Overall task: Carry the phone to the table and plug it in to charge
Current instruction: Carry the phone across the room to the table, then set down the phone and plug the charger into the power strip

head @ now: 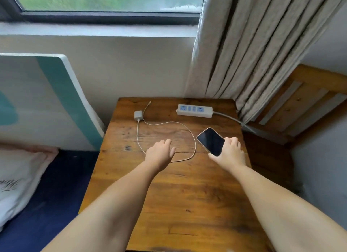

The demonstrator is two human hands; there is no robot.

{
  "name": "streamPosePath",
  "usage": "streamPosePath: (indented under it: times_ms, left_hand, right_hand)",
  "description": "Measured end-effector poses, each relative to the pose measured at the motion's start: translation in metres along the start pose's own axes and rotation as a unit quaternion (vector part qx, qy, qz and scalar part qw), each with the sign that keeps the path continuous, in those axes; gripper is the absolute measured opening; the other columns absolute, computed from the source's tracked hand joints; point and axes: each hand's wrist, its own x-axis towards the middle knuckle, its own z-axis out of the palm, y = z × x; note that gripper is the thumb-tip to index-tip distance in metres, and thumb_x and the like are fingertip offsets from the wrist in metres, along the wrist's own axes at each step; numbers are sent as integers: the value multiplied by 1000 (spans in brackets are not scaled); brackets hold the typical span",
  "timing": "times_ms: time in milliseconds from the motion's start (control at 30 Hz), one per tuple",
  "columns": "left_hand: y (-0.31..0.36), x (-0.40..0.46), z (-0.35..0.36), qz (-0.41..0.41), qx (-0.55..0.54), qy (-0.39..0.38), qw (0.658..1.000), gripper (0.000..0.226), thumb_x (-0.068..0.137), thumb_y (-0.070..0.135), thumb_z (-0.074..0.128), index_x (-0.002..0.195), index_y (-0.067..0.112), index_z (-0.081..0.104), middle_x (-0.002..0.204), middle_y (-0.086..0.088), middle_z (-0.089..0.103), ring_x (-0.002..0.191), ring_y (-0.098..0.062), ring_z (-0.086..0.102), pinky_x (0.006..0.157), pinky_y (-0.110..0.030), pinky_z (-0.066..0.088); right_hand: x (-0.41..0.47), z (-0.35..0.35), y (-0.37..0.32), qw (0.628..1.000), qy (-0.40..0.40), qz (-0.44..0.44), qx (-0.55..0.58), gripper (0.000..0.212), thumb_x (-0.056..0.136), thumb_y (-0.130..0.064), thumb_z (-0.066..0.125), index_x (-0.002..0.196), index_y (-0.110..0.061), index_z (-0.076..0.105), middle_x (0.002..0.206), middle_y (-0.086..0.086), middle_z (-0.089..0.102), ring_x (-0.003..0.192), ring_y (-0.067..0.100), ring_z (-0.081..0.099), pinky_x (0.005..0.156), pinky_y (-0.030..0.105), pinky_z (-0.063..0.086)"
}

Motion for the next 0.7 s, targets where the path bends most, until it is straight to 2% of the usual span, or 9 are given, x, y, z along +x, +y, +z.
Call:
streamPosePath:
  times_ms: [167,367,500,700]
  left_hand:
    - [6,61,37,-19,-17,-27,999,39,96,39,35,124,15,46,122,-10,57,111,-29,51,83,-42,47]
    - [-11,105,83,-28,16,-42,999,39,95,36,39,127,14,45,129,-12,51,119,-29,45,91,-43,43]
    - [-21,138,111,-5,21,-21,1000,48,95,35,38,139,15,34,151,-12,31,139,-27,25,112,-43,23]
    - [-30,157,144,25,20,-14,999,55,97,41,30,146,18,20,158,-8,13,145,-23,7,117,-45,7]
  right_hand:
    - [57,37,13,998,-45,31,24,75,70,-55,69,122,-9,42,125,13,44,113,29,47,91,41,46]
    - [81,83,26,992,-90,80,36,80,70,-56,69,128,-9,39,130,11,42,117,27,45,93,40,46]
    - [90,109,30,992,-71,96,46,85,71,-55,68,134,-9,35,133,12,40,120,28,44,97,40,44]
    - [89,132,35,995,-23,95,31,82,69,-56,69,131,-11,39,131,12,44,118,29,44,97,43,41]
